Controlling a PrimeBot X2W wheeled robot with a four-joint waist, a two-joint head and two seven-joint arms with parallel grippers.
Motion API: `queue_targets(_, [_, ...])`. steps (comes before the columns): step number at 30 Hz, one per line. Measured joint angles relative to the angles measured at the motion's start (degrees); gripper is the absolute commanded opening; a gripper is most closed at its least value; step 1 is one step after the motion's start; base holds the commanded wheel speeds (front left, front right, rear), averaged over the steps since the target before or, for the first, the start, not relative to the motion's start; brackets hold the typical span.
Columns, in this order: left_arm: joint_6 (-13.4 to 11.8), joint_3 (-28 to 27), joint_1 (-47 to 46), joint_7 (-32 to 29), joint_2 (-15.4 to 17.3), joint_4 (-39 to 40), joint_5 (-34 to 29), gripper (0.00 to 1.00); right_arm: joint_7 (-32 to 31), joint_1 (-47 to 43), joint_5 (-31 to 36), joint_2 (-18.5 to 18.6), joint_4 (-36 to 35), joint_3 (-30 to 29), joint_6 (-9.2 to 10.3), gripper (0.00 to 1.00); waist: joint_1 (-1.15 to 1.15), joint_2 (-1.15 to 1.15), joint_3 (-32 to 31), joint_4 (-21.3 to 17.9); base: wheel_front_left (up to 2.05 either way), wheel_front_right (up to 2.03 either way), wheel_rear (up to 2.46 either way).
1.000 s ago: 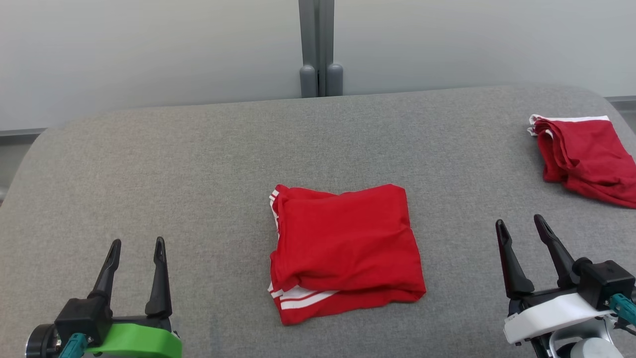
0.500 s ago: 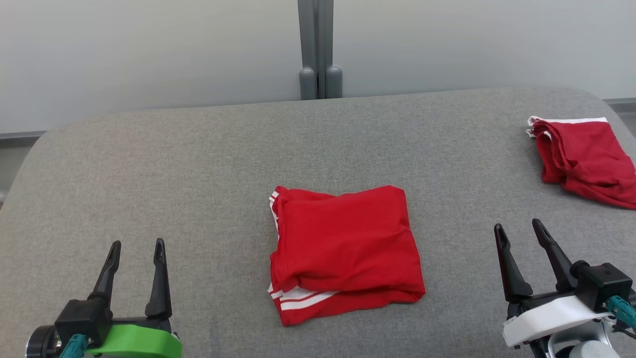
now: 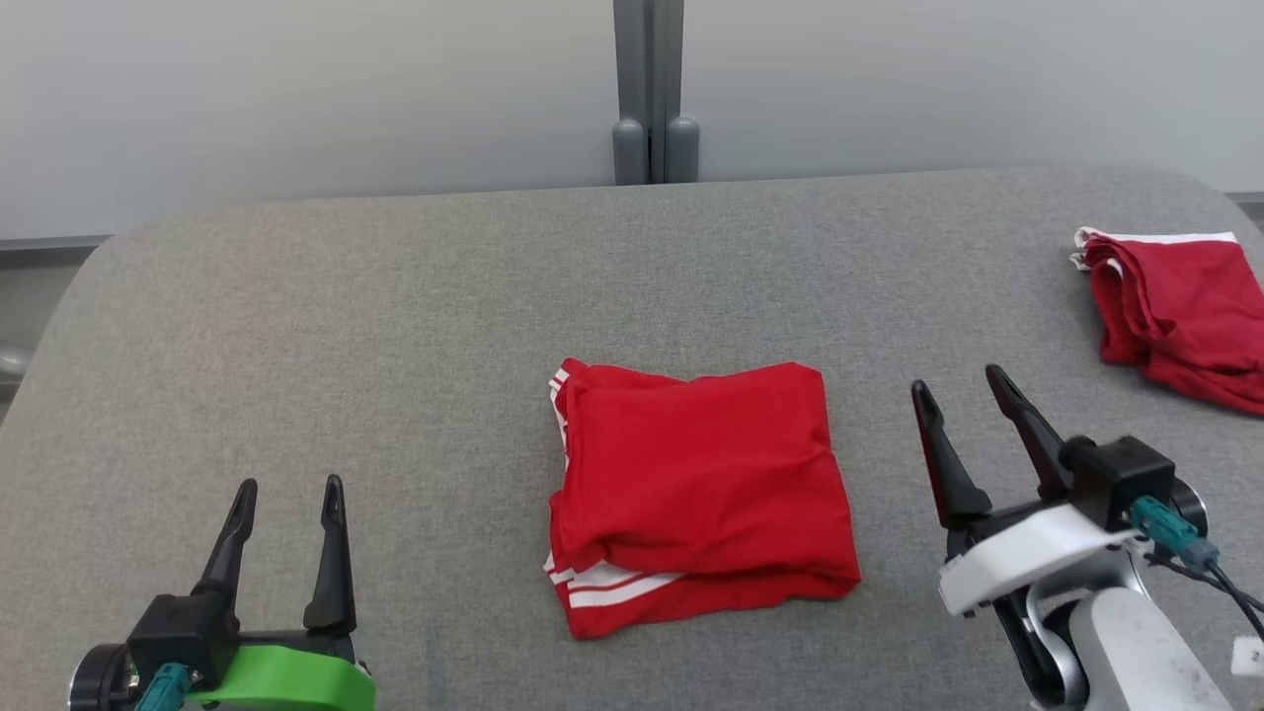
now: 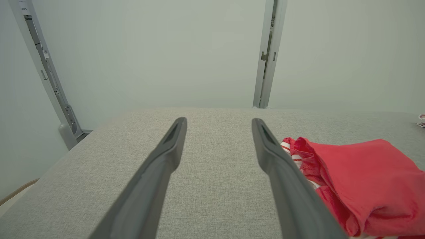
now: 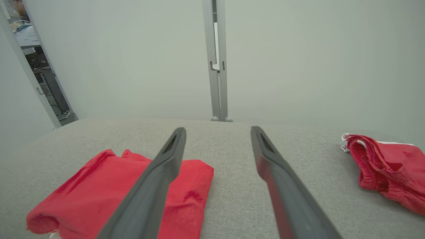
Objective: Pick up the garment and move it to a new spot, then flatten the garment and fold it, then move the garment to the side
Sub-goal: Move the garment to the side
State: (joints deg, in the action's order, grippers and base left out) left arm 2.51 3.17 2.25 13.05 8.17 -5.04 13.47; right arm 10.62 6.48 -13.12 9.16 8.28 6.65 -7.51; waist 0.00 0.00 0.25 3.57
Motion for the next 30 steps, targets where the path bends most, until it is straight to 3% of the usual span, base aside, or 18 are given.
queue_targets(12, [0.0, 1.8, -3.7, 1.0, -1.1, -1.5, 0.0, 1.00, -3.6, 14.1, 0.1, 0.3, 15.4, 4.5, 0.00, 1.00, 0.00, 0.00, 4.1, 3.2, 0.00, 0.00, 0.00])
queue_targets(30, [0.0, 2.8, -7.7, 1.9, -2.5, -3.5, -0.4, 1.00, -1.1, 16.8, -2.8, -2.4, 36.3, 5.3, -0.01, 1.00, 0.00, 0.00, 10.8, 6.7, 0.00, 0.00, 0.00])
